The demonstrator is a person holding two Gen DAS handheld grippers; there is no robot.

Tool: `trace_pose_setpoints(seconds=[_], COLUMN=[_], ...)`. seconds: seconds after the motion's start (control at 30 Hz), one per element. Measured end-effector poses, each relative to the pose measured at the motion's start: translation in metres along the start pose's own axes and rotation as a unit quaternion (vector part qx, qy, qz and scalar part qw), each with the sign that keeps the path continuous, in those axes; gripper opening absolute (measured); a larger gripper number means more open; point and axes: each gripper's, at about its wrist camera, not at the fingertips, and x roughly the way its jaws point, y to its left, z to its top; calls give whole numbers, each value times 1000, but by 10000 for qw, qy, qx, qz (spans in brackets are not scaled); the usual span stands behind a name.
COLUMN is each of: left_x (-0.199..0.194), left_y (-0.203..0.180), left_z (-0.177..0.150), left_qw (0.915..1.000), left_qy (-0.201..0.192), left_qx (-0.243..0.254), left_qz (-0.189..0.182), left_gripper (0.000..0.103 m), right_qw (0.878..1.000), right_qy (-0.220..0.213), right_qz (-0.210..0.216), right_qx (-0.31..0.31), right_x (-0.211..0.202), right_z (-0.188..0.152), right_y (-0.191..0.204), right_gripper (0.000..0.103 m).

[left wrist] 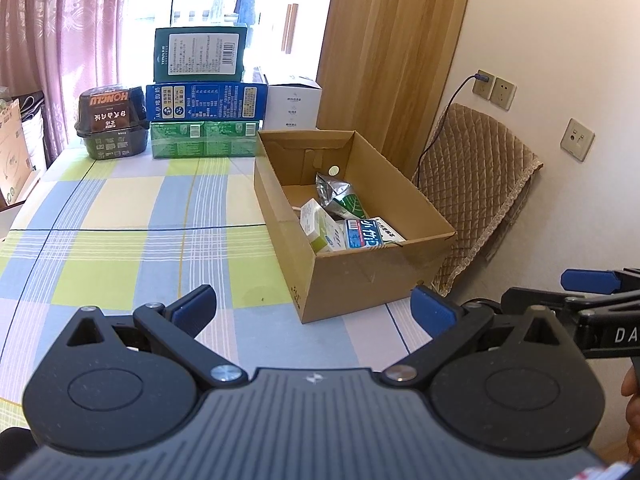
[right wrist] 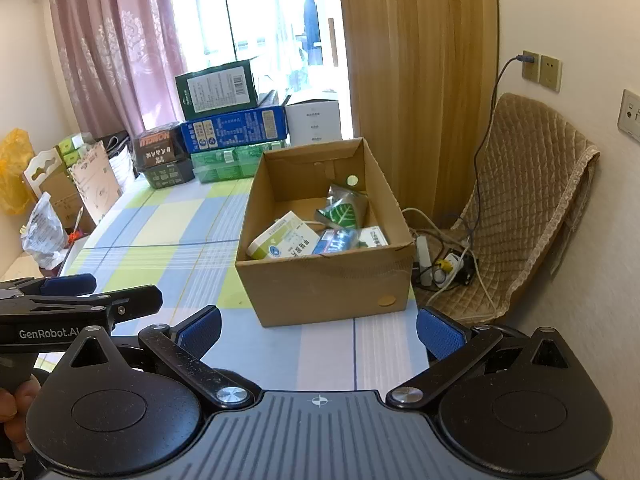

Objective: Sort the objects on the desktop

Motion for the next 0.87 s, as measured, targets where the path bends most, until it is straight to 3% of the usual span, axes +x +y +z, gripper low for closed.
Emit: trace_pose_setpoints(seconds=[0.87], left_x=[-3], left_y=[-3], left_z=[0], left_qw=[9999], left_qy=[-144], left_qx=[-9], left_qz=[-74], left_gripper=[102], right_qw=[10000], right_qy=[37], right_qz=[11], right_qx=[-46], right_x=[4], right_z=[2], right_y=[1], right_gripper=[101])
